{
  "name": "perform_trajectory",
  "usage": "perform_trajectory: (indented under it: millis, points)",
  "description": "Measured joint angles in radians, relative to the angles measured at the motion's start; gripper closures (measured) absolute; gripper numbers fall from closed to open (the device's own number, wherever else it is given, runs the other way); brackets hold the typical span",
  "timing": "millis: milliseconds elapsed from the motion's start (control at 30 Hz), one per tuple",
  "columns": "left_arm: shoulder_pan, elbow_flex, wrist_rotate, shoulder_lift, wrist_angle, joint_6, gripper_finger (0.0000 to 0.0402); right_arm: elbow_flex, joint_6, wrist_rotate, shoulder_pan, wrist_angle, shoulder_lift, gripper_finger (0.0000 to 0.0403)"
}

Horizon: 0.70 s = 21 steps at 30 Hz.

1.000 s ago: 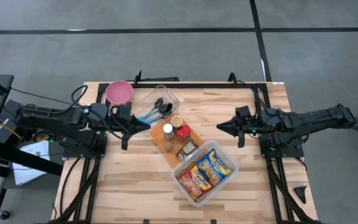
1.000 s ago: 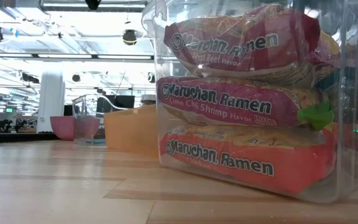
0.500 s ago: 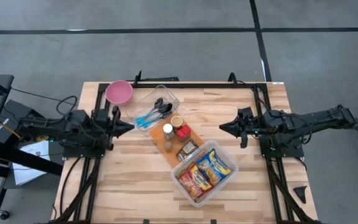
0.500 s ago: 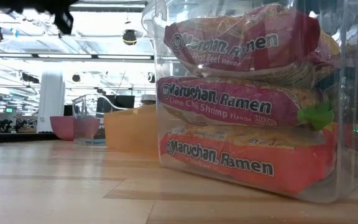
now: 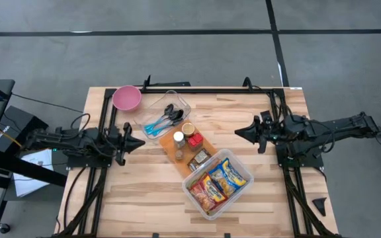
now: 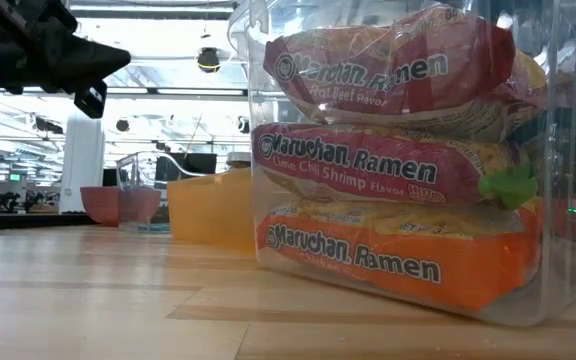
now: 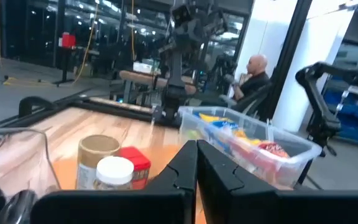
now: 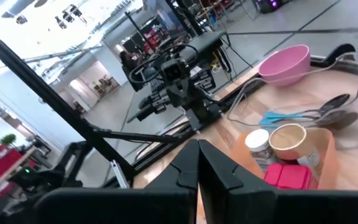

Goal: Pick & Place Food Item
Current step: Return to Home Position

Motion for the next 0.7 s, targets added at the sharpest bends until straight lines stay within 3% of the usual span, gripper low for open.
perform_trajectory:
  millis: [400, 700]
  points:
    - [0.048, 0.0, 0.008, -0.021, -0.154, 0.063, 0.0396, 0.0, 0.04, 0.0, 0.0, -0.006, -0.002, 0.0403]
    - [0.149, 0.0, 0.202, -0.021, -0.161, 0.017, 0.0398, 0.0, 0.082, 0.0, 0.0, -0.006, -0.003, 0.0403]
